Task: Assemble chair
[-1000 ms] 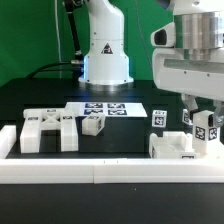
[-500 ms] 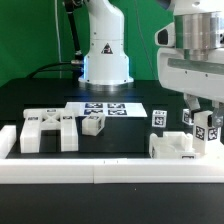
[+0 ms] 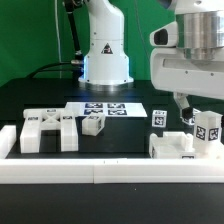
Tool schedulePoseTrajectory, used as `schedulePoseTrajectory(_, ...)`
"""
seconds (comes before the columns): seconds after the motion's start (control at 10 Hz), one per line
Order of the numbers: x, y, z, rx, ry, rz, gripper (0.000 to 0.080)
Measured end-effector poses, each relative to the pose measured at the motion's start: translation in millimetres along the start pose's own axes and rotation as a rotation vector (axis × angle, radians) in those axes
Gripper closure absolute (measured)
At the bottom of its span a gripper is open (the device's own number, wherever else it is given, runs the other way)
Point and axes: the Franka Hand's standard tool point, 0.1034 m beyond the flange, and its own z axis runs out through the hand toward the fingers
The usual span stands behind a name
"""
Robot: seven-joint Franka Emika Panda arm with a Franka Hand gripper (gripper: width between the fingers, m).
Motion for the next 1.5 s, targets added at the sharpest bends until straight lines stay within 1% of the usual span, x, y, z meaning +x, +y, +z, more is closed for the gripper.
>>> schedulePoseTrajectory(0.5, -4.1, -2.8, 0.9, 0.004, -0.002, -0.532, 0.0151)
schedulePoseTrajectory(0.6, -5.6, -3.8, 1.0, 0.001, -0.002, -0.595, 0.0151)
schedulePoseTrajectory(0.8, -4.9, -3.3, 0.9, -0.005, 0.001, -0.750, 0.0151)
schedulePoseTrajectory(1.1, -3.3, -2.9, 0.9, -0.029, 0.015, -0.940, 0.0151)
schedulePoseTrajectory(1.2, -1.7, -1.5, 1.2, -0.032, 0.015, -0.978, 0.0151)
schedulePoseTrajectory(1.3, -1.9, -1.6, 1.3, -0.032, 0.015, -0.973, 0.0264)
schedulePoseTrajectory(1.4, -1.9, -1.5, 1.4, -0.032, 0.015, -0.973, 0.0264)
schedulePoseTrajectory(1.5, -1.8, -1.5, 1.4, -0.032, 0.015, -0.970, 0.0440)
